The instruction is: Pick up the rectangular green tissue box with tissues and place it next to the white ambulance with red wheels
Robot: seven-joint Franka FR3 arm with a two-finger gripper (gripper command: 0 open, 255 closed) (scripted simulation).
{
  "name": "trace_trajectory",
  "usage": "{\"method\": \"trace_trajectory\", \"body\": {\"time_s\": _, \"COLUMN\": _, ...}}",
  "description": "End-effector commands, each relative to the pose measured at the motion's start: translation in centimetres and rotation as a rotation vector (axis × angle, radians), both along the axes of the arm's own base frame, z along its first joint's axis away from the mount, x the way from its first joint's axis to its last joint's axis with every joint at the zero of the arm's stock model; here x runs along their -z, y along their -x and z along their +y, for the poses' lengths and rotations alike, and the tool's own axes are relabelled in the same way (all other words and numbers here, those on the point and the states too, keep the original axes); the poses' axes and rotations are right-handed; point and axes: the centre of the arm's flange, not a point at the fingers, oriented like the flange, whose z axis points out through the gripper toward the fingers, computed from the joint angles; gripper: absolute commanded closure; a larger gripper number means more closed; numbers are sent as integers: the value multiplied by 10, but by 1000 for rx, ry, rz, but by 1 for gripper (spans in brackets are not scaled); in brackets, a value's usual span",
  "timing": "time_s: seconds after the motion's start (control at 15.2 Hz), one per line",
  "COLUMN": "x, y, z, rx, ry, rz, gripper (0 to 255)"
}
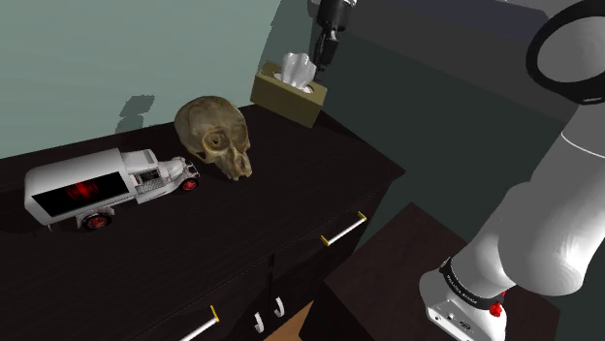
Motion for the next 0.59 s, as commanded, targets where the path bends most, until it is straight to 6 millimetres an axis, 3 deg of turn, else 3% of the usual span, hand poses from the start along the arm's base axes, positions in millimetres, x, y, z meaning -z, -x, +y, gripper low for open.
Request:
{"method": "trace_trajectory", "body": {"time_s": 0.0, "x": -1, "y": 3, "z": 28, "rx": 1, "ry": 0, "rz": 0, "gripper": 255}}
{"method": "trace_trajectory", "body": {"time_s": 0.53, "x": 0, "y": 11, "z": 133, "rx": 1, "ry": 0, "rz": 0, "gripper": 255}}
